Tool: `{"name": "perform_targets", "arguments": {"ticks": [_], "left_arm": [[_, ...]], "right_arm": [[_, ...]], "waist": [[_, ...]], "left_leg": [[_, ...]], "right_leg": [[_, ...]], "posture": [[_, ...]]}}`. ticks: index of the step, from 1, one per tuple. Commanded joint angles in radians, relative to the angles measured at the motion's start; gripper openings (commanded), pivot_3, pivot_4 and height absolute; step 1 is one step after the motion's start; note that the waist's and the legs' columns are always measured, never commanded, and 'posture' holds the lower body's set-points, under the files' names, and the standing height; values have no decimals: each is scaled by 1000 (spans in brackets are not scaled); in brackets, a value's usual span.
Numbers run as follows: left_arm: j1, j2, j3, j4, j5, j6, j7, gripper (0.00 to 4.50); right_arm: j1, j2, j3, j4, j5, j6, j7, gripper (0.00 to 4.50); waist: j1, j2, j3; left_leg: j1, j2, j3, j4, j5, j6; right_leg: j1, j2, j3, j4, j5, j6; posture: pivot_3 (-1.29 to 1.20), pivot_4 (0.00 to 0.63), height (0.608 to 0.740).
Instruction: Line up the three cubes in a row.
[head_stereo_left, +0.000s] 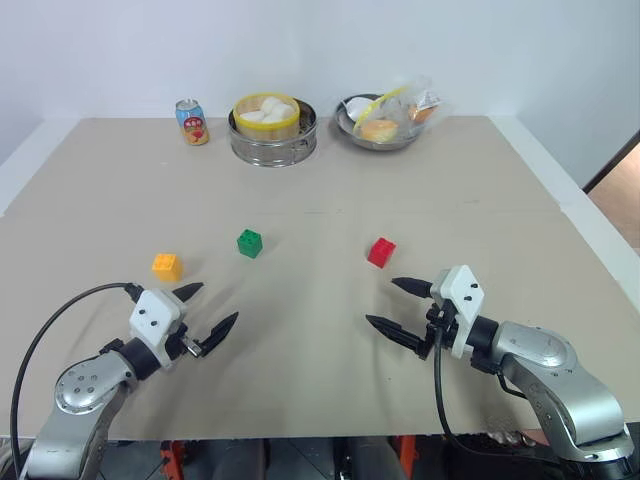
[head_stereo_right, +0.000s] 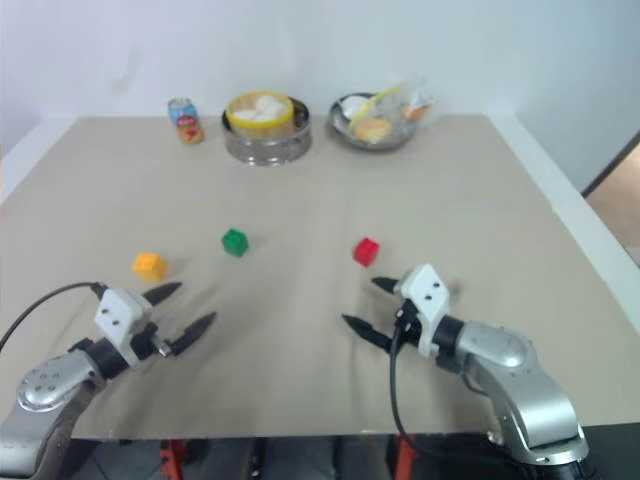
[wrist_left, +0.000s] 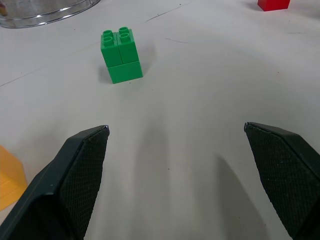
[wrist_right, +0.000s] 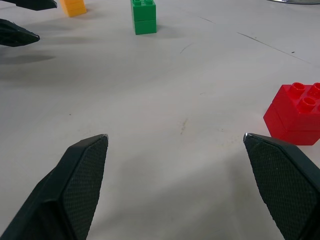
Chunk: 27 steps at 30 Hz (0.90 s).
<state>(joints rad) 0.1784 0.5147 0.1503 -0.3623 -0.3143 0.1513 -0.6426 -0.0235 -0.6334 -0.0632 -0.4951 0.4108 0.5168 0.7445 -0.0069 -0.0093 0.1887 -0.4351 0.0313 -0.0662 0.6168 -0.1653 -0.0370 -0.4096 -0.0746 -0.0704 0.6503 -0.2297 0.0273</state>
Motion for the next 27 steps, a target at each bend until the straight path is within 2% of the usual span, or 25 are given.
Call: {"name": "perform_targets", "arguments": {"ticks": [1, 4, 15, 27], "left_arm": [[-43, 3, 1, 8, -3, -35, -17, 4474], [-81, -14, -27, 24, -20, -63, -50, 4474], [-74, -17, -24, 38, -20, -98, -79, 4474], [-91, -20, -59, 35, -14, -95, -96, 4474]], "right_arm": [[-6, 4, -24, -27, 21, -12, -6, 4500], [-7, 20, -10, -48, 14, -4, -36, 4500], [9, 58, 5, -51, 2, -20, -88, 4500], [-21, 153, -8, -13, -64, -24, -262, 4500]], "waist": [[2, 0, 0], [14, 0, 0], [14, -1, 1], [14, -1, 1]], "left_leg": [[0, 0, 0, 0, 0, 0], [1, 0, 0, 0, 0, 0], [4, 0, 8, 1, -1, 0], [4, 1, 10, 1, -1, 0]], "right_leg": [[0, 0, 0, 0, 0, 0], [0, 1, 0, 0, 1, 1], [0, 1, 9, 0, 2, 3], [0, 1, 10, 0, 3, 4]], "posture": [[0, 150, 740], [0, 150, 740], [0, 150, 740], [0, 150, 740]]}}
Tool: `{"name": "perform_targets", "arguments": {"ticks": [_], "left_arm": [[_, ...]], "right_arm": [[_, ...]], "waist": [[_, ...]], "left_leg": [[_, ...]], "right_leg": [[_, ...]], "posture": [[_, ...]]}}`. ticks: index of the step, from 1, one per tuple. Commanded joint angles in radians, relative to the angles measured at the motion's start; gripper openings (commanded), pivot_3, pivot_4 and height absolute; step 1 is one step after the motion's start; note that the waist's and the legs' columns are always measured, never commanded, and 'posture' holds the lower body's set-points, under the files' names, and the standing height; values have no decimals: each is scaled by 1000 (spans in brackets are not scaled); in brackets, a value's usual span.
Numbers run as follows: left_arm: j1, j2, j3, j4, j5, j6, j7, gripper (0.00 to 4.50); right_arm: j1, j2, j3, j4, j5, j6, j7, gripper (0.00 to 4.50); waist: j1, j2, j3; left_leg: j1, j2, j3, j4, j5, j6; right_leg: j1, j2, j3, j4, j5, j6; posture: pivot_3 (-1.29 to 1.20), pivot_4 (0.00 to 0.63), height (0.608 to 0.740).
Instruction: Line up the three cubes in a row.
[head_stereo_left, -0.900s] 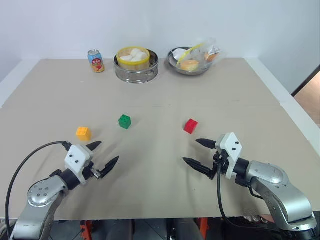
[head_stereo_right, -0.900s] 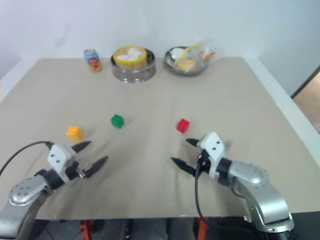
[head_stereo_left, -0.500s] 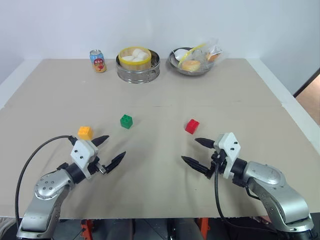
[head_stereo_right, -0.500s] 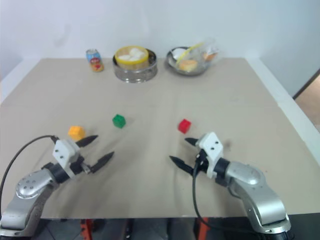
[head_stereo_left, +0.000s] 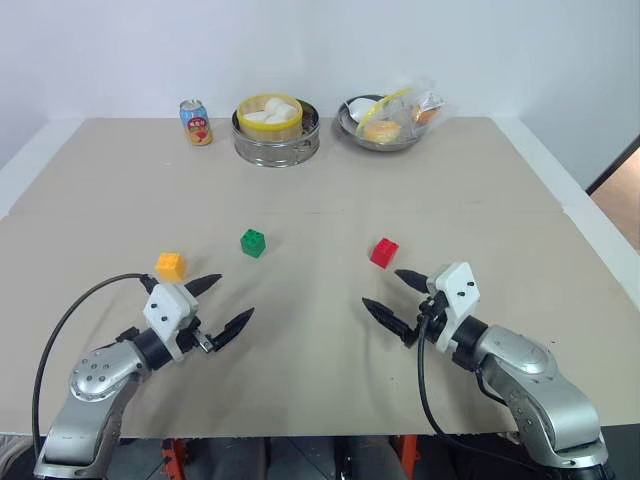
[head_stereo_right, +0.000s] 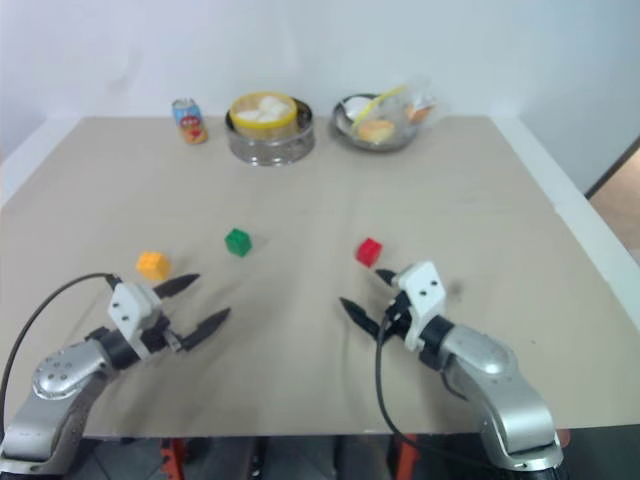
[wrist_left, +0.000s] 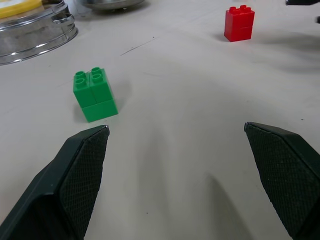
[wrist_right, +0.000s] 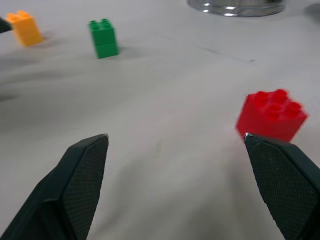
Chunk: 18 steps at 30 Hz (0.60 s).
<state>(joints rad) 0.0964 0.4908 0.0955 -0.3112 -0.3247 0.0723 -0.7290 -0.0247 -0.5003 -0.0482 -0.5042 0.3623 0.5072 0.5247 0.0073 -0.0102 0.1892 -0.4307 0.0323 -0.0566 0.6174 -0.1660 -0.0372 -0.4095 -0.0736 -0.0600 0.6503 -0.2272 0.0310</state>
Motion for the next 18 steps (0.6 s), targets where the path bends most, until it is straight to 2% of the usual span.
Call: {"name": "perform_targets", "arguments": {"ticks": [1, 18], "left_arm": [[-10, 3, -8, -16, -3, -18, -9, 4474], [-19, -30, -58, -42, 3, -13, 18, 4474]], "right_arm": [[-29, 29, -25, 4, -22, -7, -62, 4500], [-172, 186, 16, 112, -136, 56, -284, 4500]], "waist": [[0, 0, 0], [-1, 0, 0]], "left_leg": [[0, 0, 0, 0, 0, 0], [0, 1, 1, 0, 0, 0]], "right_leg": [[0, 0, 0, 0, 0, 0], [-1, 2, 2, 0, 0, 0]], "posture": [[0, 150, 740], [0, 150, 740]]}}
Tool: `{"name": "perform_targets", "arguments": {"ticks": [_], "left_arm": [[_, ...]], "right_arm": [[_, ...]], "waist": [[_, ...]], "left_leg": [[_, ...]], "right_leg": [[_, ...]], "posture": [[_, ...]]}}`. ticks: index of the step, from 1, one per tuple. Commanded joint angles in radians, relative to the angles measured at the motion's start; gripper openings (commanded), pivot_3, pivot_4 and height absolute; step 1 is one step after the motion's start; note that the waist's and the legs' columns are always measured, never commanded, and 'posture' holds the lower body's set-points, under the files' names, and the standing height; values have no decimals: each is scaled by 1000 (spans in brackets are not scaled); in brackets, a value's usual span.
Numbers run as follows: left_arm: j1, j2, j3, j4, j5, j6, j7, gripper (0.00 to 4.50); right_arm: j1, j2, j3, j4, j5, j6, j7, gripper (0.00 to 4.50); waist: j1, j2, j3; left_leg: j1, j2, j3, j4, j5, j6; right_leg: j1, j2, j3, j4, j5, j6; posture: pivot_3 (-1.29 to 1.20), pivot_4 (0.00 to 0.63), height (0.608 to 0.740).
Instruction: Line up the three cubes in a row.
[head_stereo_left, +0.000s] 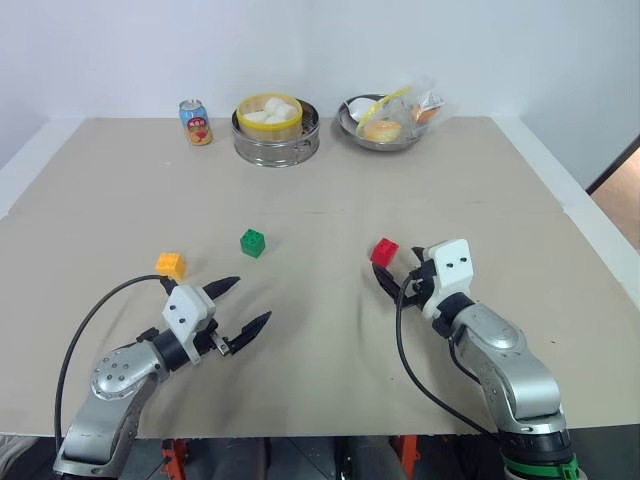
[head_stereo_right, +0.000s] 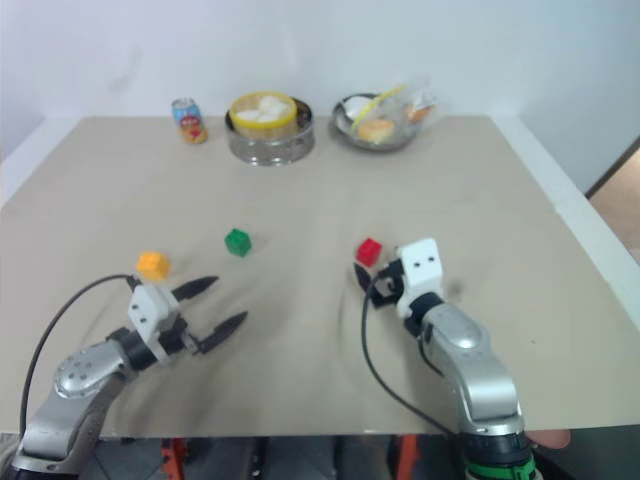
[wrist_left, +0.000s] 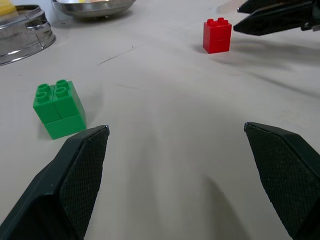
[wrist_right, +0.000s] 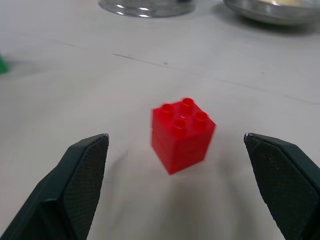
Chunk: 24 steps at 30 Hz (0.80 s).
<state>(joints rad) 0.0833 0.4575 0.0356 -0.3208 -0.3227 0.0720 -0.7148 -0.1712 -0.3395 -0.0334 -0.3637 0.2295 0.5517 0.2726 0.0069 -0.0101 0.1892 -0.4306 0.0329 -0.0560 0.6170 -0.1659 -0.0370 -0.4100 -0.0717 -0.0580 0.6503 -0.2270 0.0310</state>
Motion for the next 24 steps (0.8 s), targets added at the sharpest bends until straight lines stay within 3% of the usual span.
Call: {"name": "perform_targets", "arguments": {"ticks": [1, 24], "left_arm": [[-9, 3, 2, -31, 2, -12, 6, 4474], [-36, 25, -47, -66, 8, -8, -28, 4474]], "right_arm": [[-31, 33, 7, -22, -14, 15, -41, 4500], [-126, 139, 20, 130, -68, 8, -122, 4500]], "waist": [[0, 0, 0], [-1, 0, 0]], "left_leg": [[0, 0, 0, 0, 0, 0], [0, 4, 0, 0, 0, 0]], "right_leg": [[0, 1, 0, 0, 0, 0], [-1, 4, 2, 0, 1, -2]], "posture": [[0, 150, 740], [0, 150, 740]]}}
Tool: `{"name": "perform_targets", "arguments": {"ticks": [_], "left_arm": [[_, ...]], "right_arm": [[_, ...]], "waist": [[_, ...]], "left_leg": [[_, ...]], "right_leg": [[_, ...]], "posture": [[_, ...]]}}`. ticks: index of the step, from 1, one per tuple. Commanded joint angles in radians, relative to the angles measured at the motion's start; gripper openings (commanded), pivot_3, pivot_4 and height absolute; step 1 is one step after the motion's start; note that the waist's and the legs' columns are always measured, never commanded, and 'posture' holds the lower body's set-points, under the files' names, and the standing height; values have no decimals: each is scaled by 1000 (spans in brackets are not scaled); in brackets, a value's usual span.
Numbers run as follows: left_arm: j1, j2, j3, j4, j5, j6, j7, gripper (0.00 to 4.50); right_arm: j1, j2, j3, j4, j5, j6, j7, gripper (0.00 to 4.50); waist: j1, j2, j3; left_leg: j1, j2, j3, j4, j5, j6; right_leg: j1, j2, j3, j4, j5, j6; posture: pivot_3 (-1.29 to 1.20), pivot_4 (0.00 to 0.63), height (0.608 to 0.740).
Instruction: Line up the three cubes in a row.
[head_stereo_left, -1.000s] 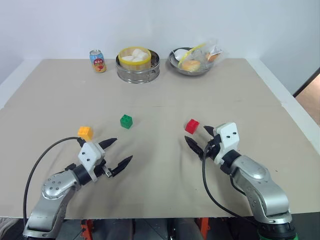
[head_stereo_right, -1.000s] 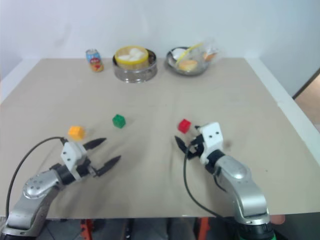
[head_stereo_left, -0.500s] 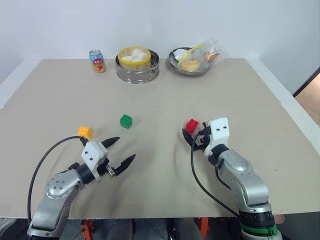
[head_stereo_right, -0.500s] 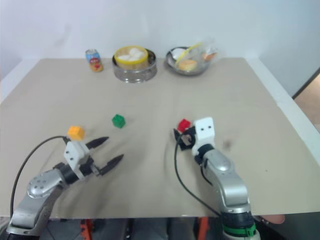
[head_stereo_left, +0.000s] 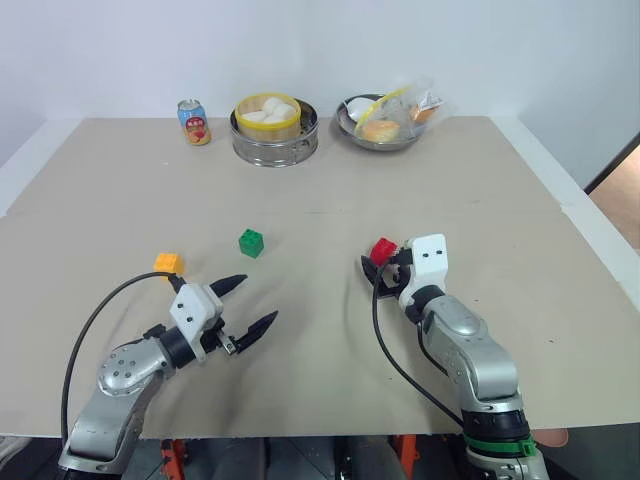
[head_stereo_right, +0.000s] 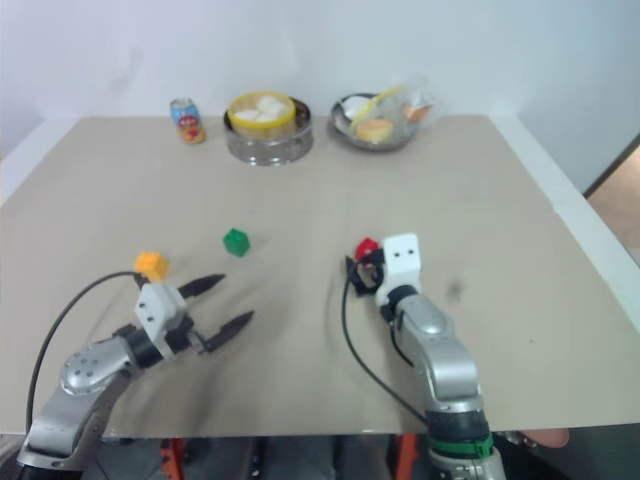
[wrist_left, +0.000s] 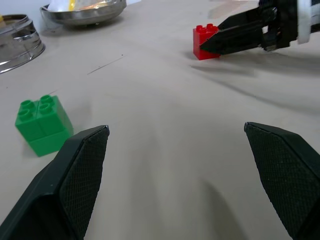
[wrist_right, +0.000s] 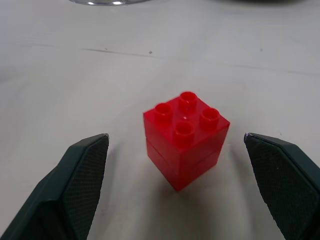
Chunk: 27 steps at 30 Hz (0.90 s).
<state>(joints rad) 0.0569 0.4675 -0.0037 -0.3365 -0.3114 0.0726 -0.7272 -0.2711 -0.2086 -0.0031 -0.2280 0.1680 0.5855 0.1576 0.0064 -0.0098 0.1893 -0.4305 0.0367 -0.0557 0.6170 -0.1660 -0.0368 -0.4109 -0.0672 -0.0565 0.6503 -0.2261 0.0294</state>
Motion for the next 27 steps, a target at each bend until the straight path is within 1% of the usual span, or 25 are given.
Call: {"name": "perform_targets", "arguments": {"ticks": [1, 4, 13, 14, 15, 16, 17, 18, 19, 20, 22, 27], "left_arm": [[-8, 19, -16, -56, -10, -2, -28, 4474], [-8, 31, -37, -69, -21, 11, -51, 4474], [-22, 28, -45, -69, -4, 23, -43, 4474], [-22, 28, -46, -69, -3, 22, -43, 4495], [-22, 27, -46, -69, -2, 22, -41, 4500], [-22, 27, -46, -69, 0, 22, -40, 4500], [-22, 26, -46, -69, 1, 22, -38, 4500], [-22, 26, -46, -68, 2, 22, -37, 4500], [-22, 25, -47, -67, 4, 21, -35, 4500], [-21, 25, -47, -66, 6, 19, -34, 4500], [-19, 25, -48, -63, 8, 17, -32, 4500], [-18, 25, -50, -60, 10, 16, -31, 4500]], "right_arm": [[-33, 13, -12, 8, -9, -30, -11, 4500], [-52, 25, -16, 45, -14, -46, -20, 4500], [-94, 48, -40, 128, -15, -86, -31, 4500], [-97, 50, -44, 136, -13, -91, -33, 4239], [-100, 50, -45, 142, -12, -95, -34, 4080], [-101, 51, -46, 147, -12, -98, -35, 3703], [-103, 53, -46, 151, -12, -100, -35, 3451], [-103, 55, -47, 154, -12, -102, -34, 3039], [-103, 57, -46, 157, -14, -106, -34, 2792], [-103, 59, -46, 160, -15, -109, -35, 2360], [-102, 63, -46, 163, -18, -111, -38, 1798], [-95, 57, -40, 153, -26, -107, -33, 1797]], "waist": [[0, 0, 0], [0, 0, 0], [-1, 0, 0], [-1, 0, 0], [-1, 0, 0], [-1, 0, 0], [-1, 0, 0], [-1, 0, 0], [-1, 0, 0], [-1, 0, 0], [-1, 0, 0], [-1, 1, 0]], "left_leg": [[0, 0, 0, 0, 0, 0], [0, 2, 0, 0, 0, 0], [0, 9, 1, 0, 0, 0], [0, 10, 1, 0, 0, 0], [0, 10, 1, 0, 0, 0], [0, 10, 1, 0, 0, 0], [0, 10, 1, 0, 0, 0], [0, 10, 1, 0, 0, 0], [0, 10, 1, 0, 0, 0], [0, 10, 2, 0, 0, 0], [0, 11, 2, 0, 0, 0], [0, 11, 3, -1, 0, 0]], "right_leg": [[0, 1, 0, 0, 0, 0], [0, 2, 1, 0, 0, -1], [-2, 11, 3, 0, 2, -6], [-3, 12, 3, 0, 3, -7], [-3, 12, 3, 0, 3, -7], [-3, 13, 3, 0, 3, -7], [-3, 13, 3, 0, 3, -7], [-3, 13, 3, 0, 3, -7], [-3, 13, 3, 0, 3, -7], [-4, 13, 3, 0, 3, -7], [-4, 13, 4, 0, 3, -7], [-5, 13, 5, 0, 3, -7]], "posture": [[0, 150, 740], [0, 150, 740], [0, 150, 740], [0, 150, 740], [0, 150, 740], [0, 150, 740], [0, 150, 740], [0, 150, 740], [0, 150, 740], [0, 150, 740], [0, 150, 740], [0, 150, 740]]}}
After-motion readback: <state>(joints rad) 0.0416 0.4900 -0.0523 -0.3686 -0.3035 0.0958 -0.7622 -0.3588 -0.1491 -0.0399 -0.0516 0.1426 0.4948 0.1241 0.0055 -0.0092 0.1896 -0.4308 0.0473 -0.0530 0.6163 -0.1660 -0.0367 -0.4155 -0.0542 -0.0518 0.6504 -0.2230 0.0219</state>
